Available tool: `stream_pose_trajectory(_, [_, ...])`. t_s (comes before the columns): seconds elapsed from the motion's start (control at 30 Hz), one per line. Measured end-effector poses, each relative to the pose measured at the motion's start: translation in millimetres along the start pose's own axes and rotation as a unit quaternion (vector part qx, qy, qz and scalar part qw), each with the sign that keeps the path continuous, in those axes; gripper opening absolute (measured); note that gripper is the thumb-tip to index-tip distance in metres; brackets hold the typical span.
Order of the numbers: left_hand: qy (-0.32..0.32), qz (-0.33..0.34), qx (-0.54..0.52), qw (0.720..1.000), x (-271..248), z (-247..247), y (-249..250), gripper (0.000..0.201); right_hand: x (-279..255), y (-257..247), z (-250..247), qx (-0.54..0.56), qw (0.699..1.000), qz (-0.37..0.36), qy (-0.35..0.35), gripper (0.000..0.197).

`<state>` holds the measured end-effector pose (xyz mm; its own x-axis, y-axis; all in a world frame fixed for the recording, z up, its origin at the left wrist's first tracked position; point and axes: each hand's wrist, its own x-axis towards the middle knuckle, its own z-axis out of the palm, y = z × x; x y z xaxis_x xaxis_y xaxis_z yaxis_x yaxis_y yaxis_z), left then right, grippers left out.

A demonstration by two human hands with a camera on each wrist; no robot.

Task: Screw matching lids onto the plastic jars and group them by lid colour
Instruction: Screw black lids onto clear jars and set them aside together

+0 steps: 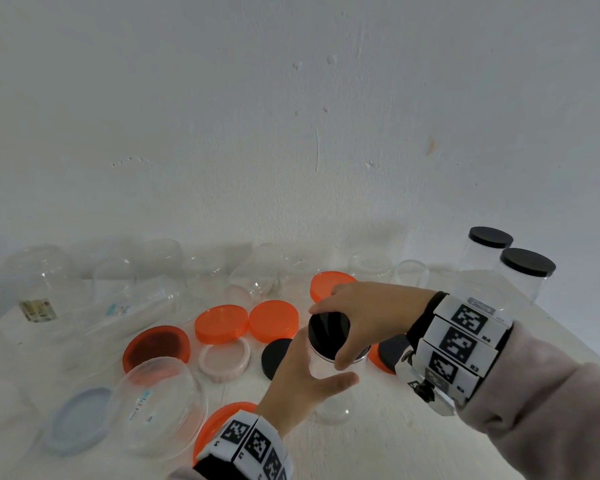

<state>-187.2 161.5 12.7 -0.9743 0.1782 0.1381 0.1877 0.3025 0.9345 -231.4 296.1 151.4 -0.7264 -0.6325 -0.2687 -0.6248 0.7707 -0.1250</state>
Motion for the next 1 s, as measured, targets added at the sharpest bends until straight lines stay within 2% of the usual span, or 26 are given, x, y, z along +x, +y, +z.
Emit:
stream_pose_trajectory(0.23, [0.011, -0.002, 0.003, 1.000, 0, 0, 1, 0.084, 0, 3, 8, -0.010, 0.998, -0.009, 0.061, 0.051])
stream_pose_trajectory(0.37, [0.002, -0.003, -0.001, 1.000, 0, -2, 1, 0.085, 1, 3, 13, -0.027, 0.997, -0.005, 0.078, 0.054])
stream_pose_trajectory(0.53, [0.012, -0.011, 0.010, 1.000, 0, -1, 2, 0.080, 1, 9, 12, 0.005, 1.000, 0.003, 0.025, 0.066])
stream_pose_trajectory(0.77, [0.028, -0.016, 0.005, 0.999, -1, 1, 5, 0.076, -2, 9, 21, -0.022, 0.996, -0.001, 0.087, 0.062])
stream_pose_trajectory(1.0, [0.072, -0.002, 0.010, 0.997, -2, 10, 6, 0.072, 0, -2, 38, -0.064, 0.975, 0.111, 0.181, 0.068])
